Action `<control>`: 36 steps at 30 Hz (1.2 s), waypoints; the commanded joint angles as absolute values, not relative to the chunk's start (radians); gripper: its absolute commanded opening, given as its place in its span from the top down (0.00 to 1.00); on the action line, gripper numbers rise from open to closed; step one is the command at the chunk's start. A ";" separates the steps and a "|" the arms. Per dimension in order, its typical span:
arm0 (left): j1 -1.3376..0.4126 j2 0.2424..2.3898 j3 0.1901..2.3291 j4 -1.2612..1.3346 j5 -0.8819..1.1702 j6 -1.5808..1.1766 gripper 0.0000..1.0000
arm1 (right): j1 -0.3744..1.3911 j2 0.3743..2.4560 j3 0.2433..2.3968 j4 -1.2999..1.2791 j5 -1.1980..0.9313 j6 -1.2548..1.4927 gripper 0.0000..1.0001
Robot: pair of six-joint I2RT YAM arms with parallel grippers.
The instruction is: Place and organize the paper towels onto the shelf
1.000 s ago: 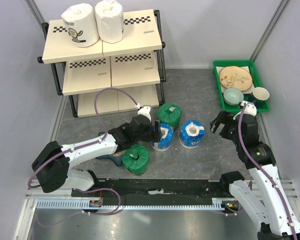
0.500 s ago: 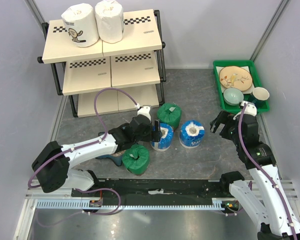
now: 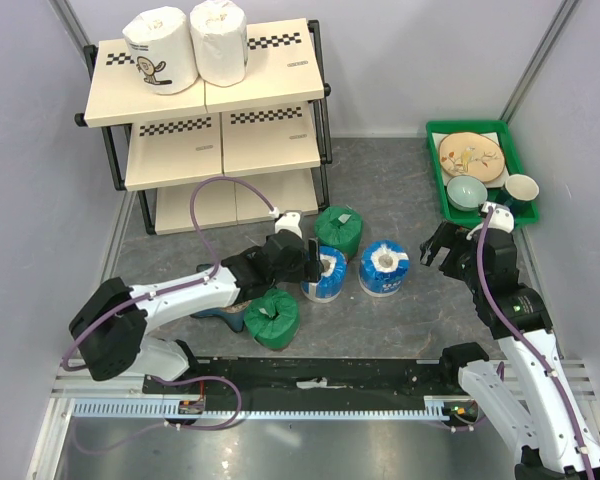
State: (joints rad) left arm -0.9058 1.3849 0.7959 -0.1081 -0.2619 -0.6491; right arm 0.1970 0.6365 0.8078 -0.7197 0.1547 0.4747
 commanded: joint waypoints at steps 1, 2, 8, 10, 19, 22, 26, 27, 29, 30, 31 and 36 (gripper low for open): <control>-0.911 1.414 0.834 -0.081 -0.307 -0.672 0.19 | 0.195 0.635 0.807 -0.695 0.152 0.471 0.02; -0.910 1.419 0.834 -0.080 -0.307 -0.672 0.20 | 0.196 0.637 0.807 -0.695 0.152 0.469 0.02; -0.910 1.430 0.828 -0.064 -0.301 -0.667 0.30 | 0.195 0.638 0.807 -0.695 0.150 0.469 0.02; -0.911 1.430 0.828 -0.063 -0.296 -0.664 0.33 | 0.195 0.640 0.805 -0.696 0.149 0.469 0.02; -0.910 1.356 0.782 -0.037 -0.285 -0.663 0.50 | 0.196 0.640 0.805 -0.695 0.152 0.471 0.02; -0.911 1.310 0.765 -0.037 -0.287 -0.658 0.53 | 0.195 0.643 0.805 -0.695 0.150 0.469 0.02; -0.911 1.238 0.770 -0.055 -0.295 -0.653 0.54 | 0.196 0.643 0.805 -0.696 0.149 0.469 0.02; -0.910 1.221 0.775 -0.061 -0.298 -0.653 0.55 | 0.196 0.643 0.805 -0.696 0.147 0.468 0.02; -0.911 1.168 0.790 -0.078 -0.311 -0.646 0.55 | 0.195 0.643 0.805 -0.695 0.146 0.469 0.02; -0.911 1.152 0.798 -0.084 -0.319 -0.643 0.55 | 0.196 0.643 0.805 -0.696 0.146 0.471 0.02; -0.911 1.131 0.807 -0.103 -0.331 -0.629 0.55 | 0.196 0.643 0.805 -0.693 0.146 0.469 0.02; -0.911 1.027 0.885 -0.150 -0.439 -0.546 0.55 | 0.195 0.643 0.805 -0.695 0.143 0.469 0.02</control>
State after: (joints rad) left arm -0.9058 1.1172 0.7818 -0.1757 -0.3187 -0.6266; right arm 0.1970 0.6430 0.8078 -0.7197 0.1535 0.4747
